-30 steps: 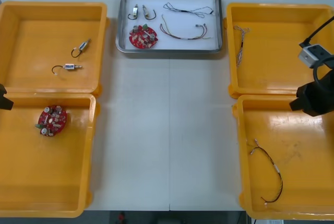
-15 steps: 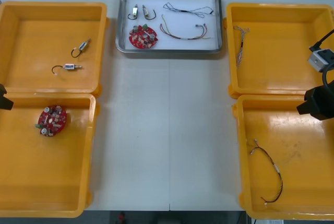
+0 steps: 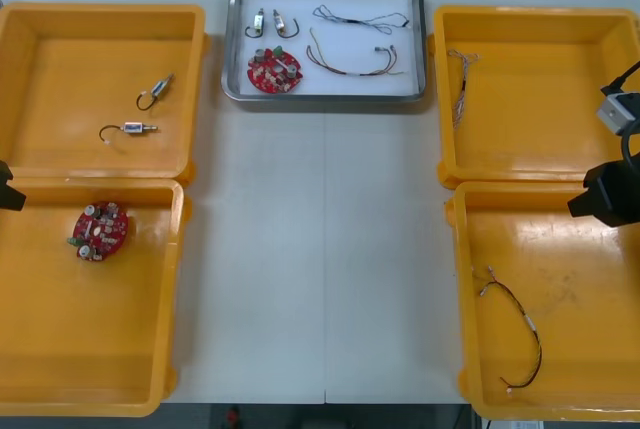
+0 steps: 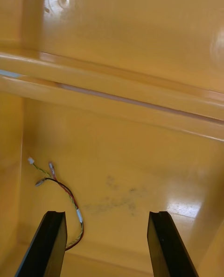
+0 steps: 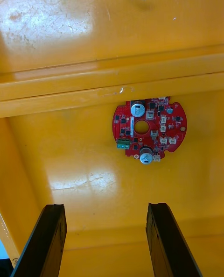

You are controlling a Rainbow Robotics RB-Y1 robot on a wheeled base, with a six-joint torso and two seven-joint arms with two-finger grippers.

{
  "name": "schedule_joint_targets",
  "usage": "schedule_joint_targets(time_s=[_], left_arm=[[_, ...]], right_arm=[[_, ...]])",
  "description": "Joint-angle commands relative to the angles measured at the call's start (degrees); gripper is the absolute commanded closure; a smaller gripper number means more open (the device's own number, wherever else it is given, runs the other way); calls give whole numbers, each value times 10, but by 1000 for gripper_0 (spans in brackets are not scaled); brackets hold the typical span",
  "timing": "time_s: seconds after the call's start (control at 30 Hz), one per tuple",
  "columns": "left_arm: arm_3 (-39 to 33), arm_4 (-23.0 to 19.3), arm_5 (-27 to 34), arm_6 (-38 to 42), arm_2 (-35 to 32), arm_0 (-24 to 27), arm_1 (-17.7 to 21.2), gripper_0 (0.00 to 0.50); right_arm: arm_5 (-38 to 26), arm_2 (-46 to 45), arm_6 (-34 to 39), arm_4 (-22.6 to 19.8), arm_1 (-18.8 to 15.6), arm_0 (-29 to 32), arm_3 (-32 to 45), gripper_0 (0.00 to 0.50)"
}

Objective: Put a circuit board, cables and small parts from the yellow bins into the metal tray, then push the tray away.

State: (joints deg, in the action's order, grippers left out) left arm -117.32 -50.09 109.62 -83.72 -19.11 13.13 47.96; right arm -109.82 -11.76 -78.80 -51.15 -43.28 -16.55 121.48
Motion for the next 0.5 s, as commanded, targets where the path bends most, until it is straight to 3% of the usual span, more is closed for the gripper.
schedule_joint_targets(time_s=[0.03,0.5], left_arm=[[-17,-3,4,34,-20,-10,15,0],[-17,-3,4,34,-20,-10,15,0]], right_arm=[[-2,2,46,3,-37,-1,3,0],[-2,2,75,15,-66,10,19,0]])
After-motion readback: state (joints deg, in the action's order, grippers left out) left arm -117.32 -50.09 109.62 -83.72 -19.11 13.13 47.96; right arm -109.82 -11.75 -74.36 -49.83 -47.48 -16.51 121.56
